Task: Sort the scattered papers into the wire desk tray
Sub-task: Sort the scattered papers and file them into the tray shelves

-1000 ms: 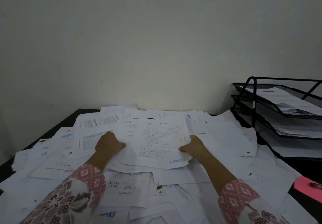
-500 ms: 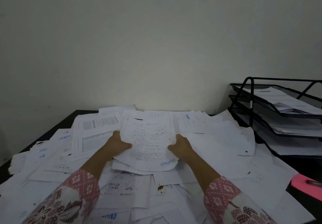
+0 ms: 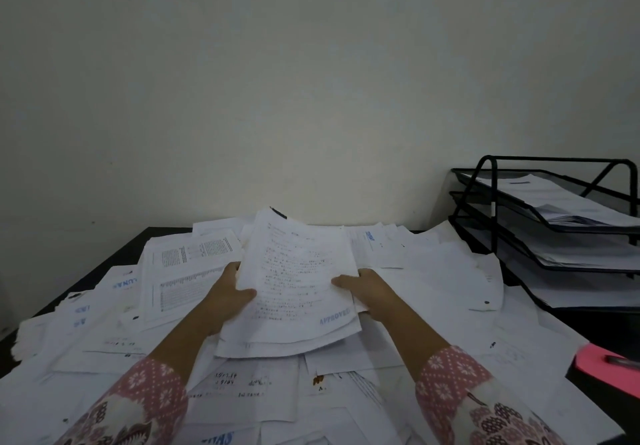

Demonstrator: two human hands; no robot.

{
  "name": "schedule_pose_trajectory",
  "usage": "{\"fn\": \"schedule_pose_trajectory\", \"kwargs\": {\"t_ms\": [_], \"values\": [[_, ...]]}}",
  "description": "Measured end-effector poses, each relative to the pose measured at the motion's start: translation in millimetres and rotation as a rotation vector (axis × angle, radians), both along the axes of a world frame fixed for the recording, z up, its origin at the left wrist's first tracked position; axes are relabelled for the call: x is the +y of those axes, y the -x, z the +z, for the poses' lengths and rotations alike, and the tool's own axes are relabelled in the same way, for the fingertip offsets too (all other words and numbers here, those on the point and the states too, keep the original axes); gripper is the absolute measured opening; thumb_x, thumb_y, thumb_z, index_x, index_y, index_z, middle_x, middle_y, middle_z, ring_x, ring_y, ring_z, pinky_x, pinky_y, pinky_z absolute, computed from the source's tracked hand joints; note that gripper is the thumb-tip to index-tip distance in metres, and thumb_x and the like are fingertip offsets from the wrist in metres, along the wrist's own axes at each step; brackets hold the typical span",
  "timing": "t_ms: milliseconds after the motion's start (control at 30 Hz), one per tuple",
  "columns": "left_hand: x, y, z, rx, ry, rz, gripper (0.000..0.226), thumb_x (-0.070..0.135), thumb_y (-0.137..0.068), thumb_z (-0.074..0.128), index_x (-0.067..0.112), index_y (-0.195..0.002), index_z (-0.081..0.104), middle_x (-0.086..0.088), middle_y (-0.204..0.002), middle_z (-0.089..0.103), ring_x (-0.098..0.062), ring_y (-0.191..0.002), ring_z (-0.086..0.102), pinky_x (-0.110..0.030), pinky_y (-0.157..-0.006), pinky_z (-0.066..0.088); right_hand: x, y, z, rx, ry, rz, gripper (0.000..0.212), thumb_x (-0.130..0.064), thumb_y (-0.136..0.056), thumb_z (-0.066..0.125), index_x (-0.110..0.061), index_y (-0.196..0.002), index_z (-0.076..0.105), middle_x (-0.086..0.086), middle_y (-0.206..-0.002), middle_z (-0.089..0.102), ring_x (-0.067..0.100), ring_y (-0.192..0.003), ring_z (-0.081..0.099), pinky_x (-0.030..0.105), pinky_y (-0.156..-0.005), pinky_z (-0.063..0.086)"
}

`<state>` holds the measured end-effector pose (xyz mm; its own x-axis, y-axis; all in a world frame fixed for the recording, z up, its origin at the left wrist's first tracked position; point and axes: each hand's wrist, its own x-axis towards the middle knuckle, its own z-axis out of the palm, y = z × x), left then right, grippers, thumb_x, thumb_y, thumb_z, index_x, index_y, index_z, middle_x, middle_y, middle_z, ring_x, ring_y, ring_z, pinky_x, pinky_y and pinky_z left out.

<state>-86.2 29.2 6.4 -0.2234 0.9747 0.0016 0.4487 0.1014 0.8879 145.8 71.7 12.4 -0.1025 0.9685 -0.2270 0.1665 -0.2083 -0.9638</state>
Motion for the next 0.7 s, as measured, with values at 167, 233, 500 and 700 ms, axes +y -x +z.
{"fn": "schedule_pose_trajectory", "kwargs": {"t_ms": [167, 233, 500, 700], "values": [[5, -13, 3, -0.175, -0.110, -0.009, 0.054, 0.006, -0.093, 0.054, 0.011, -0.141, 0.030, -0.007, -0.127, 0.047, -0.016, -0.104, 0.045, -0.030, -0.087, 0.039, 5, -17, 7, 0.031, 0.003, -0.058, 0.032, -0.005, -0.088, 0.061, 0.005, -0.118, 0.056, 0.020, -0.118, 0.061, 0.035, -0.104, 0.060, 0.043, -0.090, 0.050], [8, -18, 6, -0.214, -0.105, -0.014, 0.039, 0.012, -0.095, 0.051, 0.013, -0.132, 0.040, -0.004, -0.117, 0.051, -0.015, -0.094, 0.052, -0.026, -0.076, 0.045, 7, -25, 10, -0.103, -0.090, -0.115, 0.032, -0.001, -0.090, 0.056, 0.002, -0.122, 0.053, 0.011, -0.115, 0.057, 0.028, -0.103, 0.054, 0.032, -0.089, 0.044], [19, 2, -24, 0.538, -0.127, 0.201, 0.038, 0.026, -0.091, 0.055, 0.015, -0.127, 0.053, -0.008, -0.132, 0.050, -0.024, -0.121, 0.046, -0.034, -0.099, 0.038, 14, -71, -1, -0.193, -0.138, -0.337, 0.040, 0.004, -0.089, 0.046, 0.006, -0.129, 0.046, 0.017, -0.114, 0.055, 0.028, -0.095, 0.049, 0.034, -0.082, 0.043], [15, 18, -39, 0.843, -0.016, 0.171, 0.052, 0.052, -0.092, 0.044, 0.021, -0.133, 0.046, 0.000, -0.136, 0.046, -0.021, -0.123, 0.043, -0.036, -0.100, 0.035, 8, -78, -6, -0.185, -0.133, -0.338, 0.038, 0.004, -0.091, 0.047, 0.007, -0.129, 0.047, 0.022, -0.121, 0.055, 0.026, -0.095, 0.046, 0.033, -0.084, 0.039]]}}
